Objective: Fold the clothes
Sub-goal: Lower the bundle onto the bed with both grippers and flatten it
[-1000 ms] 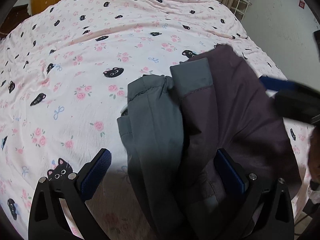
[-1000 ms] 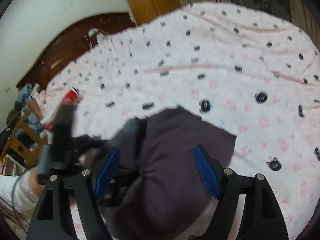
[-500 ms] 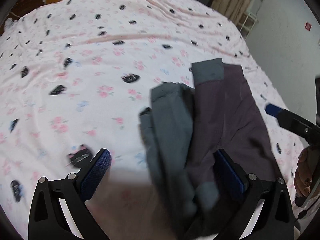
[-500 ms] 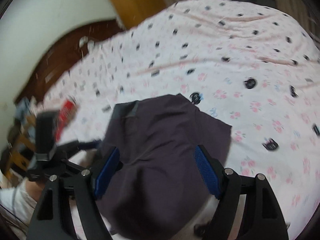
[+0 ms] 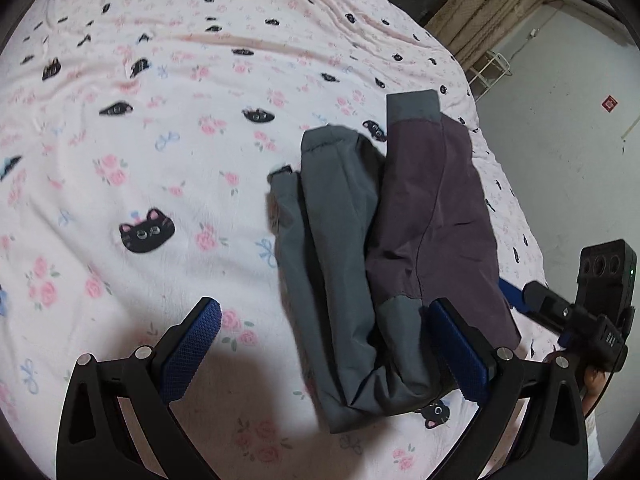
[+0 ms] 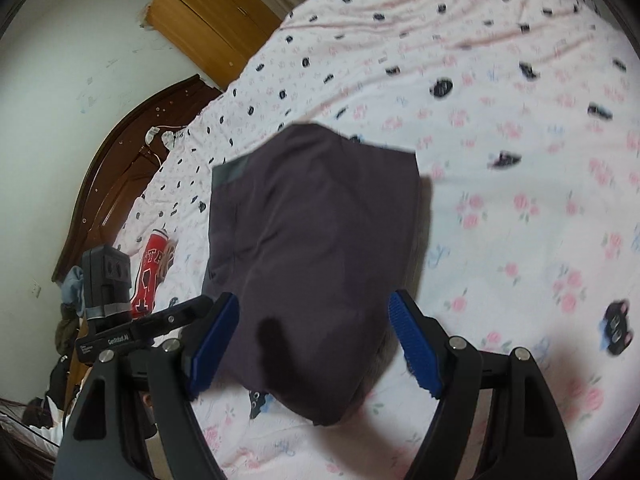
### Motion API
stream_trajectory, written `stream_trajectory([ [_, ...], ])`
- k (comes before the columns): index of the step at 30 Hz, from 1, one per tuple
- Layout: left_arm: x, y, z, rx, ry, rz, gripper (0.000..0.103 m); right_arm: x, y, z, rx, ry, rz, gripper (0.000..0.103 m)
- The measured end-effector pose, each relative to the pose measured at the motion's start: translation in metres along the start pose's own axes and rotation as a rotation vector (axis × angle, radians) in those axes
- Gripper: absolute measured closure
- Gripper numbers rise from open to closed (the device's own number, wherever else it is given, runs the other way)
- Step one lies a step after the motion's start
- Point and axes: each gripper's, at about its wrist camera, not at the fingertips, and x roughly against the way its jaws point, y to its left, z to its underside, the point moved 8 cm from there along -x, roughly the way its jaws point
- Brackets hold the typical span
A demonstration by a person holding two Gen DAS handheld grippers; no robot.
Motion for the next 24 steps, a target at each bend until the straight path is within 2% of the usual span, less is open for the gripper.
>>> stream_trajectory([
  [7,-0.005,0.005,0.003,0.016,-0.001,0.036,0.000,-0.020,-0.008,0.017,-0.068,0.055,-0.041,0.023],
  [14,-0.004,-0.002,0.006,0.005,-0.012,0.084,0.000,-0.033,-0.018,0.027,-0.196,0.068,-0.148,0.023],
  [24,-0.019,-0.014,0.012,-0.005,0.006,0.107,0.000,-0.049,-0.010,0.028,-0.195,0.074,-0.165,0.023],
])
